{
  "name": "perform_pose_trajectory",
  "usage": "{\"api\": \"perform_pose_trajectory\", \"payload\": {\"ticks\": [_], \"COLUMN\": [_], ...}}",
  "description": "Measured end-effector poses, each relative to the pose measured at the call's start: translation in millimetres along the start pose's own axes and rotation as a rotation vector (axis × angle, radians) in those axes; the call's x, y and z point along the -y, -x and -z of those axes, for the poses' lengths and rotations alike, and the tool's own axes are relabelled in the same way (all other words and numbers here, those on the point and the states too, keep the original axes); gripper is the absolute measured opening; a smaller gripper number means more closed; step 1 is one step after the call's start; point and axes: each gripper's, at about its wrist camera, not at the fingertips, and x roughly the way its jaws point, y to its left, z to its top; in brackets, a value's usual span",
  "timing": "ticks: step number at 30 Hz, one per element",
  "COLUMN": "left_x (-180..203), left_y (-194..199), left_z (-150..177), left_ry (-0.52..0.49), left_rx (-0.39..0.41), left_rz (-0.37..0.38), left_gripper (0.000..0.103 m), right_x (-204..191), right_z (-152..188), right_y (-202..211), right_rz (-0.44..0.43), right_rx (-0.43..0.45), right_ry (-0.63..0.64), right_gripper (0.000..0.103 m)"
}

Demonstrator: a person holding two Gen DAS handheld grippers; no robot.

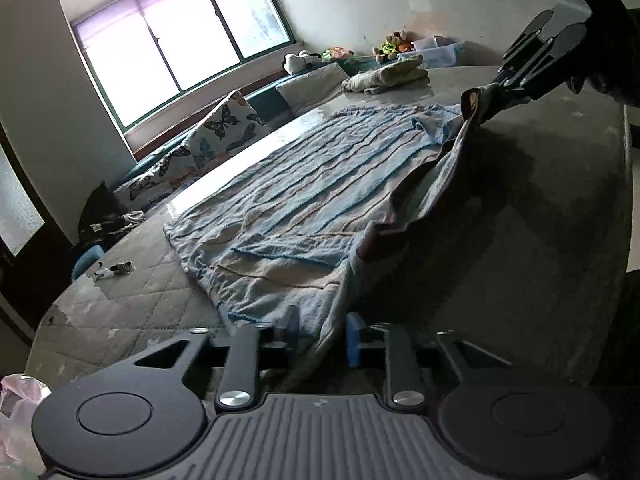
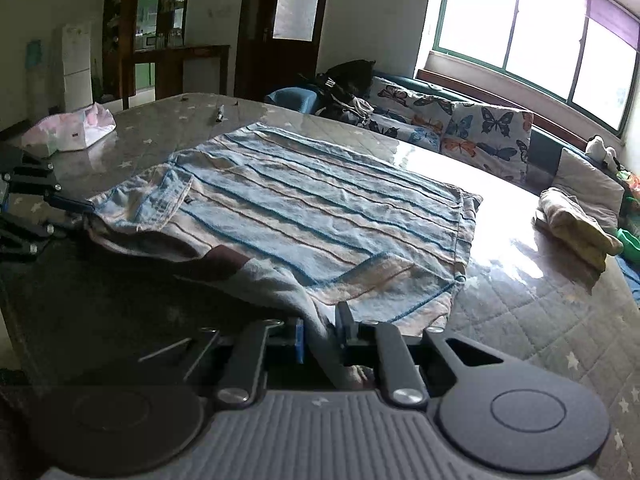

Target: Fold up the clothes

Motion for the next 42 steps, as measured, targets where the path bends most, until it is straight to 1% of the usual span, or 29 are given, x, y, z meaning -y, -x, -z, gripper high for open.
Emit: {"api": "perform_pose_trajectory", "payload": {"ticks": [4,5,7,9,12,18,22,24,26,31,35,39,42], "left_x": [-1,-2,-4,-5,-6,-5,0,1,1,-17,-42,-70,-93], "left_y": [1,1,4,9,19,70,104,110,111,95,73,42,13], "left_z": [2,2,2,1,-4,-2,2,3,2,-13,-34,-59,-79], "left_ry": [-0.010,-0.004,0.017,0.028,0.016,0.020,0.030,0.032,0.034,0.041,0.077,0.105,0.123], "left_rx": [0.002,0.002,0.009,0.019,0.037,0.076,0.098,0.101,0.106,0.130,0.147,0.139,0.118], "left_rz": [0.010,0.010,0.014,0.012,0.004,0.011,0.020,0.013,0.003,-0.037,-0.049,-0.063,-0.060], "left_gripper": [0.011,0.010,0.008,0.007,0.007,0.007,0.007,0.007,0.007,0.007,0.007,0.007,0.007], "right_x": [-3,-4,-5,-5,-5,-16,-34,-41,-42,-30,-11,11,29], "right_z": [8,10,12,13,10,16,25,28,26,3,-22,-55,-66], "right_y": [-2,-3,-2,1,13,57,91,104,106,94,77,49,19], "right_rz": [0.014,0.014,0.013,0.012,0.000,-0.046,-0.077,-0.090,-0.090,-0.069,-0.064,-0.056,-0.059], "right_rx": [-0.015,-0.017,-0.014,0.000,0.029,0.060,0.059,0.057,0.057,0.072,0.074,0.065,0.034], "right_ry": [0.022,0.018,0.008,-0.005,-0.019,-0.017,-0.001,0.005,0.017,0.025,0.004,0.011,-0.014], "right_gripper": [0.014,0.014,0.008,0.006,0.005,0.005,0.005,0.005,0.005,0.004,0.004,0.004,0.004]}}
